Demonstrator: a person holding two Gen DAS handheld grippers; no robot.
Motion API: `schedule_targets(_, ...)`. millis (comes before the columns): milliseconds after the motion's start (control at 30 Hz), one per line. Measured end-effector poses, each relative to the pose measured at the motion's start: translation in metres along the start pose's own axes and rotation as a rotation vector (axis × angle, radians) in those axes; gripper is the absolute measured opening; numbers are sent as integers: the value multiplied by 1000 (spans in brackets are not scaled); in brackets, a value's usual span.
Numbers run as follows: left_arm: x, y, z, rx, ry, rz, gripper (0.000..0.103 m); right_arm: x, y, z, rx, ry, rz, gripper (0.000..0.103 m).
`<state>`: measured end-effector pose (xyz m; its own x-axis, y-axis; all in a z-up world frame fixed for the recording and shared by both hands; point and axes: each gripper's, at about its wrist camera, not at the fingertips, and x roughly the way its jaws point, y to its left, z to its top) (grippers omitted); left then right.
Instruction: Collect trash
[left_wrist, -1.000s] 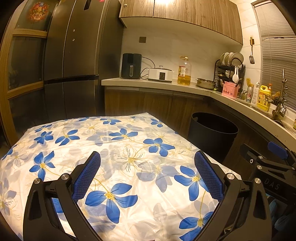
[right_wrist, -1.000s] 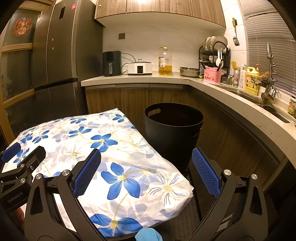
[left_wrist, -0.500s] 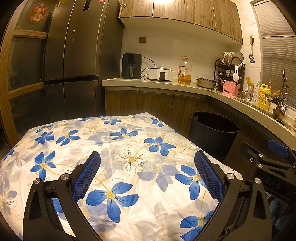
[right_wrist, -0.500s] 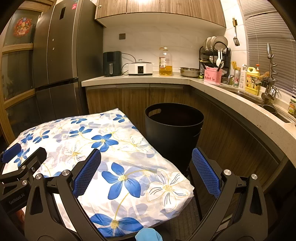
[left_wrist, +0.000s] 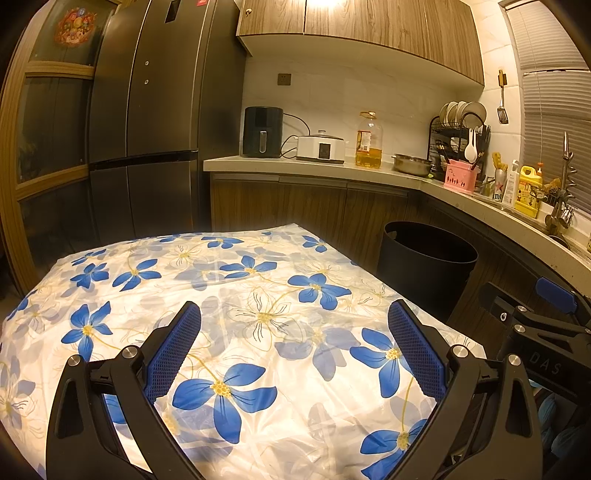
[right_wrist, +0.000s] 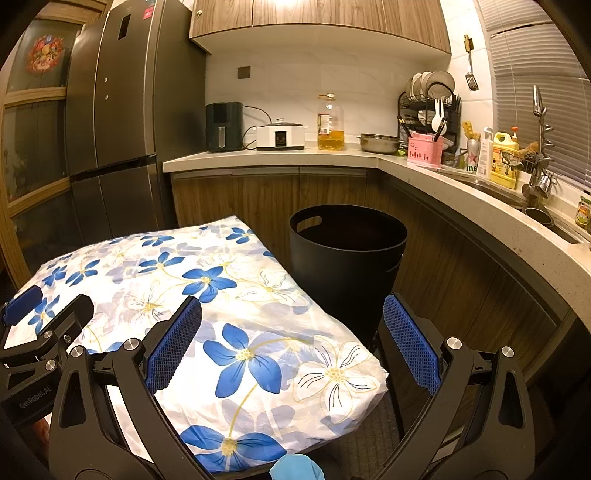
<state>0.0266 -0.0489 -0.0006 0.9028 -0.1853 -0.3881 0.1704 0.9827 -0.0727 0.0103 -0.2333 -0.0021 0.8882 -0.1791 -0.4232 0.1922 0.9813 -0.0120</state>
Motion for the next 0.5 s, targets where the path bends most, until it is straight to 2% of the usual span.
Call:
schedule_targets(267, 0, -1, 0, 1, -2, 1, 97, 0, 0, 0, 1, -2, -1, 98)
schedule_targets(367, 0, -1, 0, 6, 1, 1, 91, 0, 0, 0, 1, -2, -2, 98)
schedule_targets(500, 4, 1, 0, 13, 20, 6, 74, 0, 0, 0, 1, -3, -2, 98)
